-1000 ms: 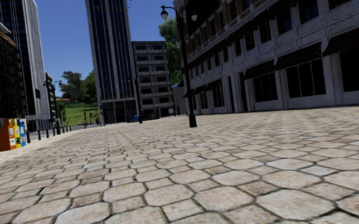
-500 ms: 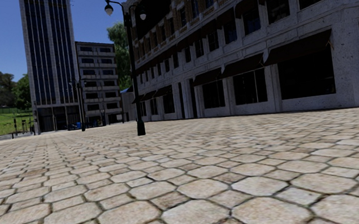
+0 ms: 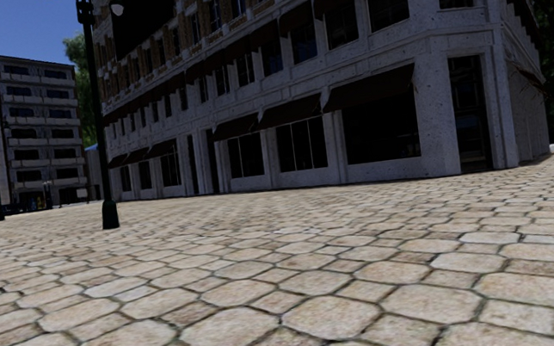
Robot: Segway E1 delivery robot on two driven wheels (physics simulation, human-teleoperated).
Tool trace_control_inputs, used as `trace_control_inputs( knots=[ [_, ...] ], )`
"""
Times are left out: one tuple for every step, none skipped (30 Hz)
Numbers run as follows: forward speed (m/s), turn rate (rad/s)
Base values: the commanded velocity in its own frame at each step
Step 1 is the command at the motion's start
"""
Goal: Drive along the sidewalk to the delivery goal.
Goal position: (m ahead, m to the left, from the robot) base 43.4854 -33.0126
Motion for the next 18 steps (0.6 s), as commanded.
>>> trace_control_inputs(
  knots=[
    [2.00,-0.61],
    [2.00,-0.61],
    [2.00,-0.61],
    [2.00,-0.61],
    [2.00,-0.61],
    [2.00,-0.61],
    [2.00,-0.61],
    [2.00,-0.61],
    [2.00,-0.61],
    [2.00,-0.61],
    [2.00,-0.61],
    [2.00,-0.61],
    [2.00,-0.61],
    [2.00,-0.61],
    [2.00,-0.61],
    [2.00,-0.61],
    [2.00,-0.61],
    [2.00,-0.61]
  ],
)
